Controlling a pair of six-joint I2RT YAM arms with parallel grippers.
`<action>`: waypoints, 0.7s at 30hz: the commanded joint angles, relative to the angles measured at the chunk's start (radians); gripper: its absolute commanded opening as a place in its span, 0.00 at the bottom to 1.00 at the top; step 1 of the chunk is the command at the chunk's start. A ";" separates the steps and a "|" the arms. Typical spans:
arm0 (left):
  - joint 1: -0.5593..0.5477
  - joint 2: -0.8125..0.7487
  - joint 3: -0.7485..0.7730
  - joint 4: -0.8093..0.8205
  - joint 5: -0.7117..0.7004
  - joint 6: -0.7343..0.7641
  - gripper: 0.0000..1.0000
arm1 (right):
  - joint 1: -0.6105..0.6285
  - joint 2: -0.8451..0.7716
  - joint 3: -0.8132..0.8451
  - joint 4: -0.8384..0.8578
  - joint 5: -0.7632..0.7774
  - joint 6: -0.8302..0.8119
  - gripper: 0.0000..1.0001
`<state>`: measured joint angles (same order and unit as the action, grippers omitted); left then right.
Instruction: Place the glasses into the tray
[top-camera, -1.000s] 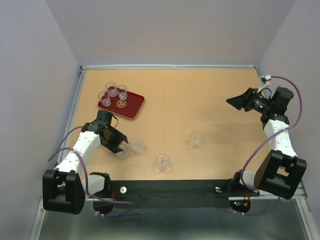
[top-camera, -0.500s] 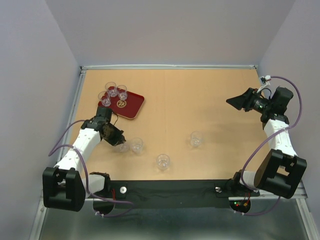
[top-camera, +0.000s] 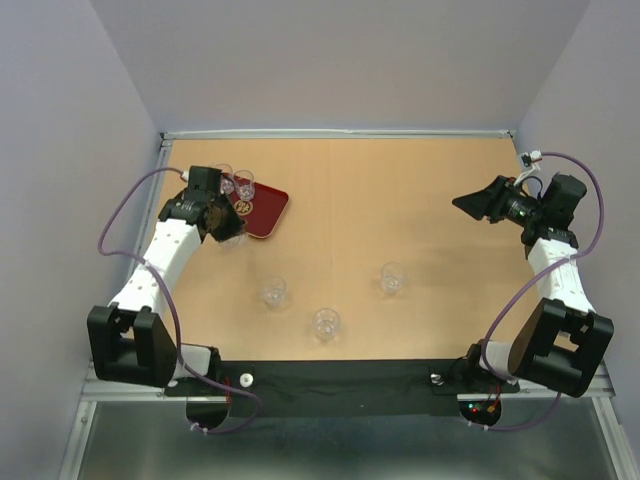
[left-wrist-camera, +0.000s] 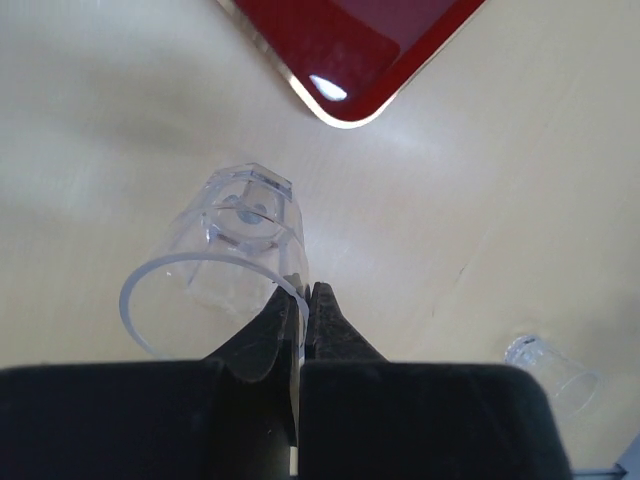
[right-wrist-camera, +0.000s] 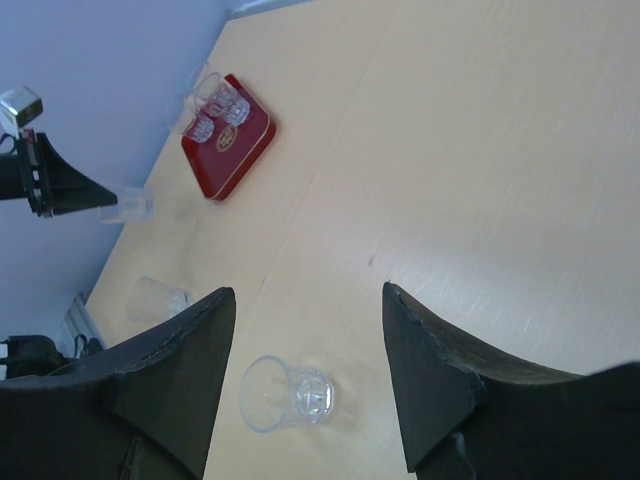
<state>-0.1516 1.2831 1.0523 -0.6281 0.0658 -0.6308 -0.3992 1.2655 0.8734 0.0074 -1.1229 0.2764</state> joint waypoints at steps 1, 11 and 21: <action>-0.009 0.056 0.112 0.100 0.005 0.262 0.00 | -0.009 -0.005 0.003 0.019 -0.005 -0.011 0.66; -0.028 0.274 0.313 0.146 -0.058 0.503 0.00 | -0.009 0.003 0.003 0.017 -0.003 -0.014 0.66; -0.034 0.449 0.396 0.159 -0.181 0.553 0.00 | -0.009 0.006 0.003 0.016 -0.003 -0.016 0.66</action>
<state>-0.1837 1.7245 1.3979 -0.4923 -0.0536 -0.1188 -0.3992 1.2705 0.8734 0.0074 -1.1221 0.2760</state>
